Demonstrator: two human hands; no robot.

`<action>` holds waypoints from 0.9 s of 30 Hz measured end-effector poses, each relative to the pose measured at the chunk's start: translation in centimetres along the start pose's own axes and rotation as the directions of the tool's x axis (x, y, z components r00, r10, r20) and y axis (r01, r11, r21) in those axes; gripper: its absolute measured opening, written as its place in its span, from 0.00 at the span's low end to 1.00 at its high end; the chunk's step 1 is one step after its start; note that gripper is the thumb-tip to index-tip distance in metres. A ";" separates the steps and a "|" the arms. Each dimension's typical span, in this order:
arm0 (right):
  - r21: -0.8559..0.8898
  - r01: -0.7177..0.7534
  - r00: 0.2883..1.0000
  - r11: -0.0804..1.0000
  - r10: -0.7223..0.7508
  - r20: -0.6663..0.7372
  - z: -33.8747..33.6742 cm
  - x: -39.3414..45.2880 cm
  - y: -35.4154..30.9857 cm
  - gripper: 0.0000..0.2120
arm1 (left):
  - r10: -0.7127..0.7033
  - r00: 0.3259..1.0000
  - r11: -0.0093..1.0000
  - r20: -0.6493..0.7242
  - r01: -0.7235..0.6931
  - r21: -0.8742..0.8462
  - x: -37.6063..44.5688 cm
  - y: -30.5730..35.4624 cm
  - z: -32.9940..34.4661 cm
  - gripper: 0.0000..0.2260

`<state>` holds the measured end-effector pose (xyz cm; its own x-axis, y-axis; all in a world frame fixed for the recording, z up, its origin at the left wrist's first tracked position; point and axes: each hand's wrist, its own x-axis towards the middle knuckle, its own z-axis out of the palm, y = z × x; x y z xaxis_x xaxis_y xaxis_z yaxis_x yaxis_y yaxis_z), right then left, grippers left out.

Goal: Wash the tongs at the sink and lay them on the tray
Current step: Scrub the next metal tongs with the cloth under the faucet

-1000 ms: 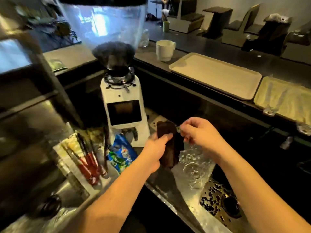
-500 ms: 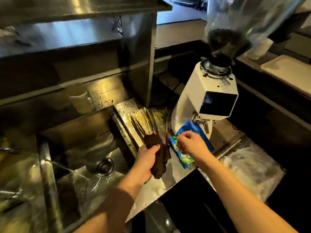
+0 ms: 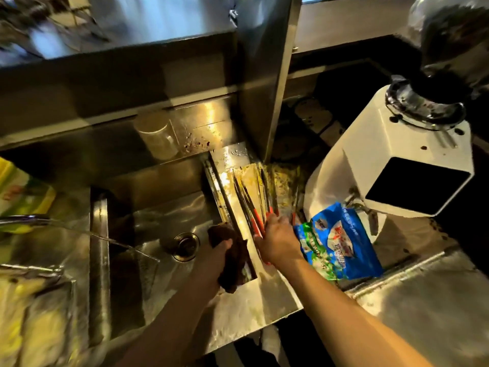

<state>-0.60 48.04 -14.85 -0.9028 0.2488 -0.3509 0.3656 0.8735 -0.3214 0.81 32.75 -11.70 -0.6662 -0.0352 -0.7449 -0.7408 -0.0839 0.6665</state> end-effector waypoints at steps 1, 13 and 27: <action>-0.048 0.023 1.000 0.999 -0.024 -0.012 0.7 0.4 -0.3 0.34 | 0.013 1.000 1.000 0.011 -0.014 0.024 0.0 0.1 0.0 0.18; -0.195 0.058 0.998 0.979 -0.064 -0.021 1.5 1.8 -0.5 0.13 | -0.047 0.991 0.987 -0.123 0.028 -0.158 0.4 -0.2 -0.1 0.16; 0.077 0.070 0.950 0.995 -0.043 -0.310 -4.5 -2.4 -1.9 0.19 | 0.071 0.996 0.971 -0.057 -0.082 -0.226 -2.1 0.7 -4.2 0.06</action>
<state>-0.12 47.64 -9.43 -0.9433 0.3285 -0.0465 0.3177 0.8538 -0.4125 2.00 28.55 -9.79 -0.7111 -0.0980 -0.6963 -0.6449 -0.3038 0.7013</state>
